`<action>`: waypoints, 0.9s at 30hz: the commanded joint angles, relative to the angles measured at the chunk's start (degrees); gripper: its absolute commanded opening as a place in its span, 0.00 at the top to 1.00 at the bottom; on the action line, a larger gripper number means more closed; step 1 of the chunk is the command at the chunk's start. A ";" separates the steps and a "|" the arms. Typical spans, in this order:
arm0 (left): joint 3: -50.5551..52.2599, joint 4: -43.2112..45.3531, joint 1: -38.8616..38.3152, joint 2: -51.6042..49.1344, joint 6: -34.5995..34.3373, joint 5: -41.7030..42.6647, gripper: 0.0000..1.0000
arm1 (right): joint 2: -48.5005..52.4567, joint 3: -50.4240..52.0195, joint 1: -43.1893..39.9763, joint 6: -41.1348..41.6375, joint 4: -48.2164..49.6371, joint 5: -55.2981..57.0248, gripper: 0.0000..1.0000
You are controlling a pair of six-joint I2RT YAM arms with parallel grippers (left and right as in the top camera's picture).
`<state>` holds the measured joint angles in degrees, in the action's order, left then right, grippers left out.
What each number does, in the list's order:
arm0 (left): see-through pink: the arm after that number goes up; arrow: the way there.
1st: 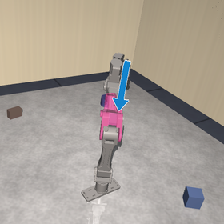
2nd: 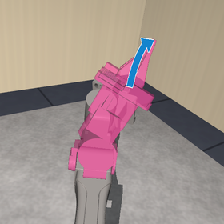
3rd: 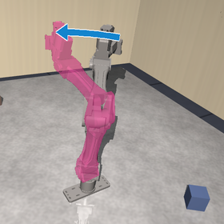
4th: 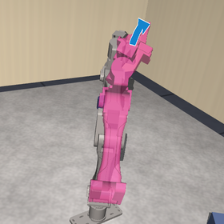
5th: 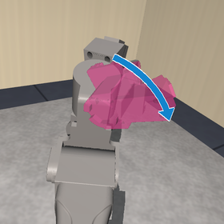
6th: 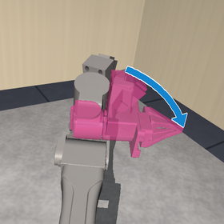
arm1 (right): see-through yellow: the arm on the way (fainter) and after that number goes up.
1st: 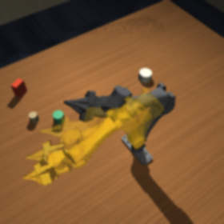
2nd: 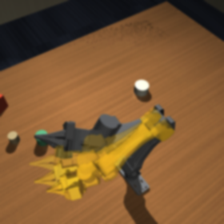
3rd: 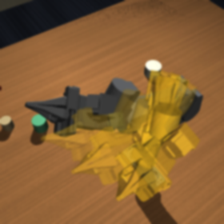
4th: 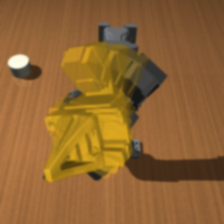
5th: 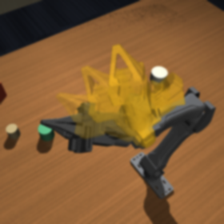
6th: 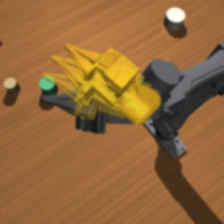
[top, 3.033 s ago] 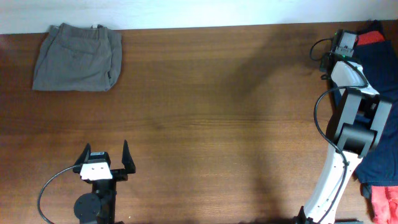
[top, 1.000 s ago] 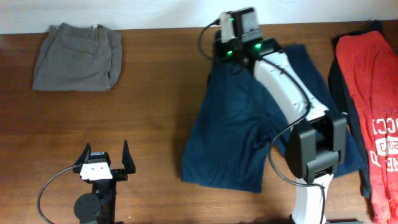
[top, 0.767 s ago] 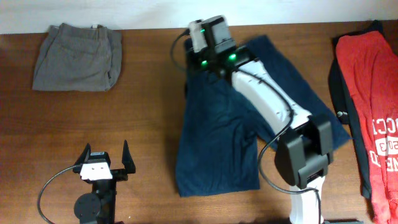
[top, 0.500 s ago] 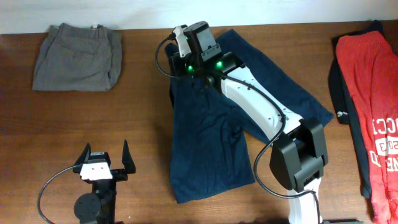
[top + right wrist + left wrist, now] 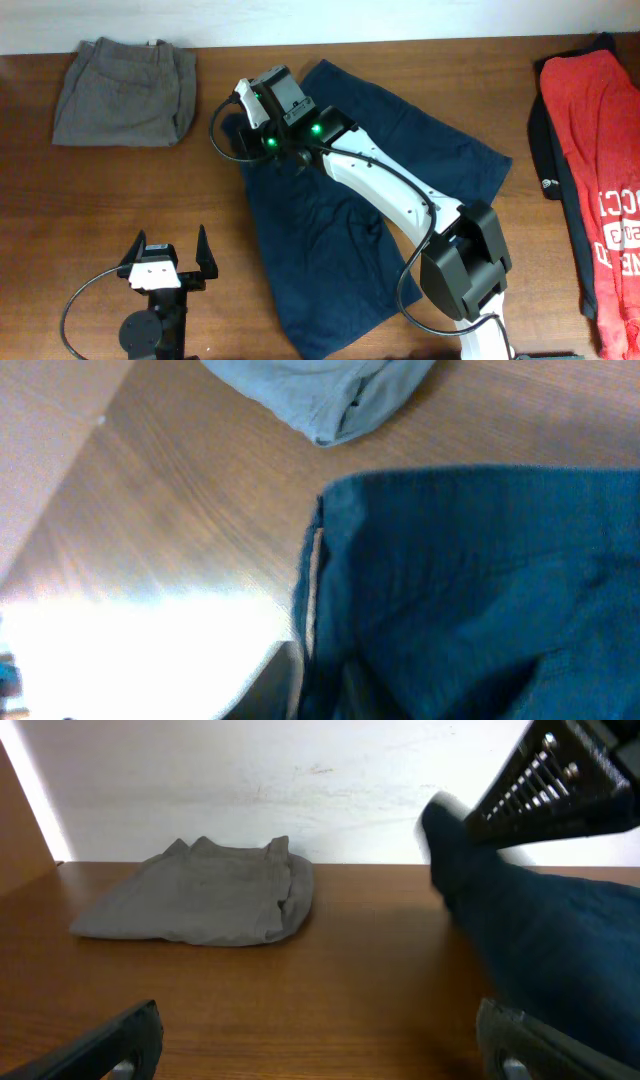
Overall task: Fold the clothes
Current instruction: 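Drag the navy shorts left onto the table center with the right gripper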
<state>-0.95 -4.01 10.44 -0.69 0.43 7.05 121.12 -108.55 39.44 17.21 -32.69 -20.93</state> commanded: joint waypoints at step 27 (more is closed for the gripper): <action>0.42 0.11 0.22 0.33 0.48 0.63 0.01 | -9.99 4.83 -33.92 4.59 -43.93 21.22 0.61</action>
<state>-0.95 -4.01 10.44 -0.69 0.43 7.05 110.28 -107.07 8.82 18.00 -76.31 -0.82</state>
